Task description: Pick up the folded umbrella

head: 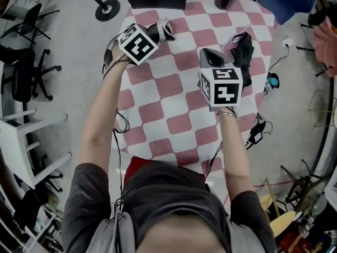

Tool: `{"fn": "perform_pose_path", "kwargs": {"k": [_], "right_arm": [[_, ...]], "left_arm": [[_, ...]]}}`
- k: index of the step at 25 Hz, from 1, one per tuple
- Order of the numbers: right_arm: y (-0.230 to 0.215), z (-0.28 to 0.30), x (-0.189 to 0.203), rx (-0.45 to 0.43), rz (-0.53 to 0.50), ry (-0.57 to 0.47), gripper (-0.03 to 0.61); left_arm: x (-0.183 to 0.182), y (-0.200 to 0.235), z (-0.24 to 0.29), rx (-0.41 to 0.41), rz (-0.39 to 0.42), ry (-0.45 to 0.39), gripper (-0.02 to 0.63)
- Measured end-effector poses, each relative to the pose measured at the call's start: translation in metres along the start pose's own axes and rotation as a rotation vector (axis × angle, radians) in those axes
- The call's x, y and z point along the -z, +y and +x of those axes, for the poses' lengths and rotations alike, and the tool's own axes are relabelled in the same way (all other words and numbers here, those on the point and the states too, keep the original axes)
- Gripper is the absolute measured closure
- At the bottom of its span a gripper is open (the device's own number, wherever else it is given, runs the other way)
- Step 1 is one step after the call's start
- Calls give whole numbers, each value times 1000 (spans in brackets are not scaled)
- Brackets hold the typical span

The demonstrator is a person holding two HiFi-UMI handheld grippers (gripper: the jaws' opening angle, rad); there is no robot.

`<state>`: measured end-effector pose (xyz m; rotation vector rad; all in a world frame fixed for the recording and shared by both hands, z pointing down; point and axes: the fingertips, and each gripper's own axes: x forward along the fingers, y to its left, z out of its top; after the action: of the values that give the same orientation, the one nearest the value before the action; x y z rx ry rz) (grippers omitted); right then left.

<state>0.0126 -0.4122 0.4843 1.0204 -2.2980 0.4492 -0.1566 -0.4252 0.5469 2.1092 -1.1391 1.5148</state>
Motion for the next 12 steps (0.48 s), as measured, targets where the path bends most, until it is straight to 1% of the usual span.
{"fn": "perform_pose_path", "kwargs": {"k": [3,7,9,12], "right_arm": [[6,-2,1,-10,1,-2,560],[13,-6,0,-15,-4,-10,560],[17,-9,-1,-16,-9,-14,560],[25,-14,-3,-21,-20,-22,560]], "left_arm": [[0,0,-3,-62,38,-15,405],[-2,-3,-8,-128,67,-41,417],[-1,-5,-13,-142,56,-63,419],[2,-8,-26,-153,19,-106,420]]}}
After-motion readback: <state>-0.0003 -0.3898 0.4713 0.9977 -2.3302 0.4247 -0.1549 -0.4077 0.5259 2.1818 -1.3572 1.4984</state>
